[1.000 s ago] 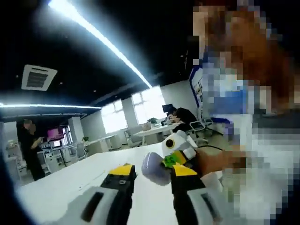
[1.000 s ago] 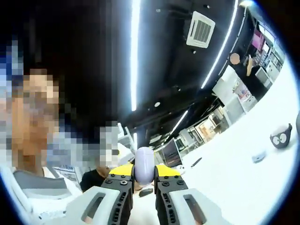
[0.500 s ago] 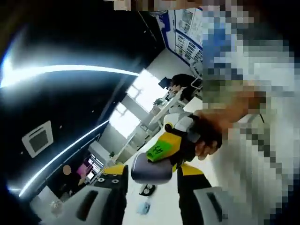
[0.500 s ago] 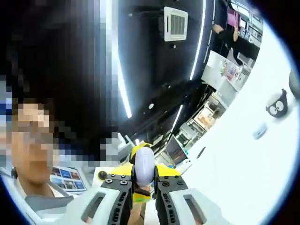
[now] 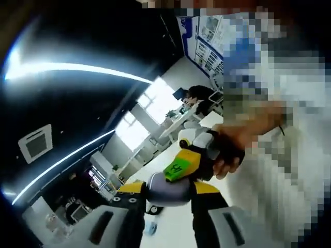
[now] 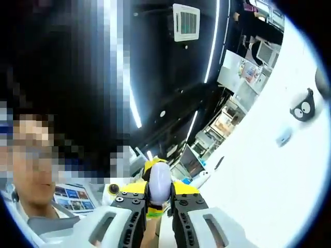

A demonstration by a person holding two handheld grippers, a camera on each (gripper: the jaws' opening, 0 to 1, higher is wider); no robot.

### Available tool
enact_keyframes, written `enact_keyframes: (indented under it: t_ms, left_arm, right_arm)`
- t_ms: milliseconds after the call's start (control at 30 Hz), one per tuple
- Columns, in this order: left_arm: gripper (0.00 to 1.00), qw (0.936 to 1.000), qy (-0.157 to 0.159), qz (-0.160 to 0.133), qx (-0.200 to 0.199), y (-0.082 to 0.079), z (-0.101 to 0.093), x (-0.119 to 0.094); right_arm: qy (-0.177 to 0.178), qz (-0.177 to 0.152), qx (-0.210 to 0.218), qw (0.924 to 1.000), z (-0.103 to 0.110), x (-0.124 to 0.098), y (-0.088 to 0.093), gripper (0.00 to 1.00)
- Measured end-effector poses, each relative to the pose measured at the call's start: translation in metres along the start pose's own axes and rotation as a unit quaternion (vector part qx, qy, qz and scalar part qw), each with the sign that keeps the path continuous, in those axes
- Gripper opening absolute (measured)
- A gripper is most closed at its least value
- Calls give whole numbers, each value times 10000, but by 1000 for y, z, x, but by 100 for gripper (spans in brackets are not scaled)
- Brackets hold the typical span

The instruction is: Pick up the earbuds from the table and place the earbuds into the earbud case

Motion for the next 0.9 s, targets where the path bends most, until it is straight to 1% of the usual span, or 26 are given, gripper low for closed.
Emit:
enact_keyframes:
  t_ms: [33,100,133,233,300,367,433,467,500,567,600,633,700,733,767,800,833,900]
  left_arm:
    - [35,10000,8,-19,-74,2,1,-1]
    - [35,9993,84,-147,-331,6,3,-2]
    - [35,9991,78,-181,-380,7,5,-4]
    - [35,9979,112,-224,-596,16,12,-9]
    - [35,9963,156,-211,-821,27,21,-14]
    - [35,9943,192,-187,-1031,38,28,-19]
    - [35,9899,325,-137,-1376,55,39,-24]
    - [35,9882,334,-102,-1493,63,45,-26]
    - [35,9876,388,-81,-1519,71,52,-27]
    - [35,9867,370,-3,-1581,88,65,-30]
    - [35,9852,397,32,-1665,95,68,-30]
    - [35,9838,450,48,-1737,106,75,-29]
    - [35,9792,593,99,-1938,120,81,-27]
    - [35,9763,716,195,-2034,134,84,-23]
    - [35,9717,834,280,-2192,144,86,-20]
    - [35,9707,900,327,-2204,150,88,-17]
    - [35,9708,892,377,-2193,162,94,-11]
    - [35,9636,1026,359,-2442,176,97,-2]
  right_arm:
    - [12,-17,13,10000,0,-1,-1,19]
    - [55,-59,71,9999,-3,-1,-3,27]
    - [82,-73,77,9999,-4,-2,-4,29]
    - [231,-115,9,9997,-9,-4,-6,32]
    - [375,-198,-46,9991,-13,-8,-11,33]
    - [480,-225,-184,9984,-16,-11,-16,33]
    - [649,-178,-608,9959,-18,-16,-21,33]
    - [751,-126,-852,9935,-18,-18,-24,33]
    - [896,-94,-1113,9897,-20,-20,-27,33]
    - [1150,-84,-1628,9799,-19,-25,-34,35]
    - [1217,-64,-1763,9768,-18,-27,-35,36]
    - [1256,-58,-1859,9745,-18,-28,-37,38]
    - [1400,-39,-2128,9670,-17,-30,-40,39]
    - [1498,17,-2330,9609,-17,-31,-41,39]
    - [1556,49,-2533,9548,-17,-31,-41,39]
    - [1584,65,-2625,9518,-16,-31,-41,39]
    - [1628,148,-2739,9478,-15,-31,-40,38]
    - [1594,187,-2768,9474,-13,-30,-38,38]
Point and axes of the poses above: the point that each gripper's makers call its tool centre point, and the gripper's own axes: x roughly forward along the fingers, z roughly to its left, y roughly out of its underside, the point moved 6 cm from there along -x, roughly backward along the fingers, and after that the axes turned 9 degrees about y, right-handed, at the moved point
